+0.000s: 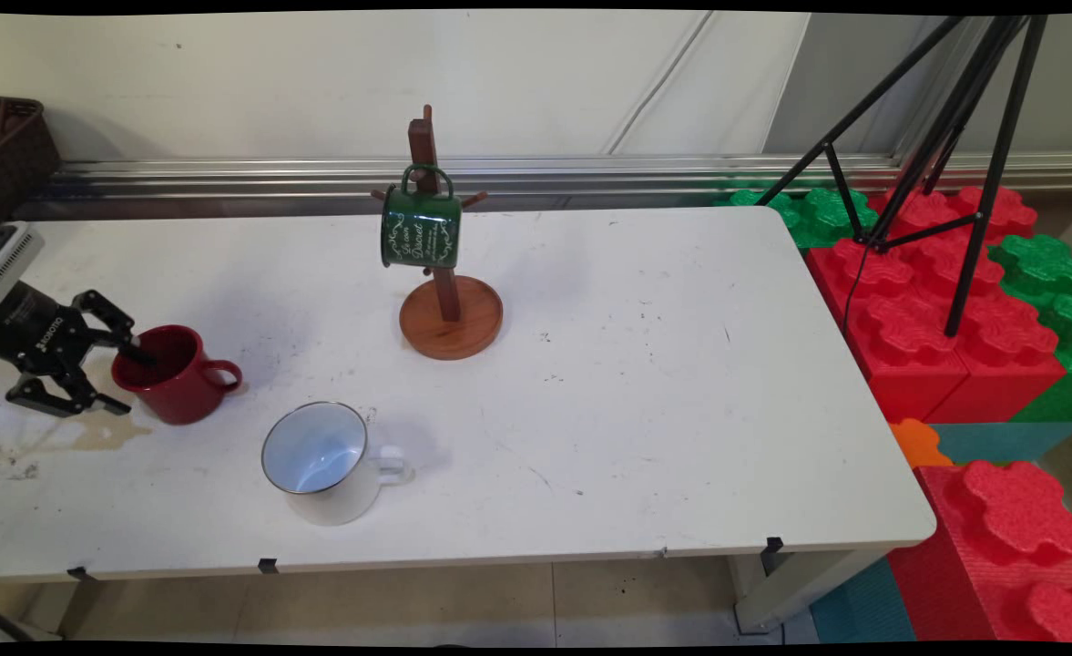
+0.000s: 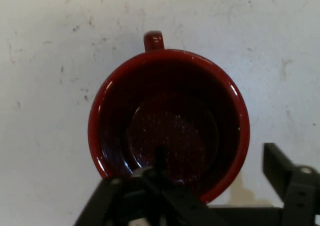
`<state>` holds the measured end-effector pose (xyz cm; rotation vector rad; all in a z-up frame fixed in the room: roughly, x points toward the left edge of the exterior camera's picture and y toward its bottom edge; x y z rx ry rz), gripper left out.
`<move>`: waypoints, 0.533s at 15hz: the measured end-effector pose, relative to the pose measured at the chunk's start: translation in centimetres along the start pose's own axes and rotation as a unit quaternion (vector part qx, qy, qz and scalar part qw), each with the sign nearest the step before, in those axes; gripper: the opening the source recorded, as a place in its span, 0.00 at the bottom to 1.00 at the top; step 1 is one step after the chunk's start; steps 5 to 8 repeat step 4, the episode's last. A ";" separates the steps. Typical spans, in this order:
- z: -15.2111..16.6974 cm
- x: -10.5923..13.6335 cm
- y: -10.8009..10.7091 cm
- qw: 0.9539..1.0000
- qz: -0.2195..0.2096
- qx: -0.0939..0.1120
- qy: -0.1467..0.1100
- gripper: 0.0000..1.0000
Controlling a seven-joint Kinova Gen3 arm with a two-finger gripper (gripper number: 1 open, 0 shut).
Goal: Place the picked object on the table
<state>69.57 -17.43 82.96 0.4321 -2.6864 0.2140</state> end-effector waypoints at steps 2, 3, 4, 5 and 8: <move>0.0 0.1 -0.1 1.000 0.002 0.001 0.001 1.00; -0.1 0.2 -0.2 1.000 0.003 0.002 0.002 1.00; -0.1 0.3 -0.2 1.000 0.004 0.003 0.003 1.00; -0.1 0.3 -0.2 1.000 0.004 0.003 0.003 1.00; -0.1 0.3 -0.2 1.000 0.004 0.003 0.003 1.00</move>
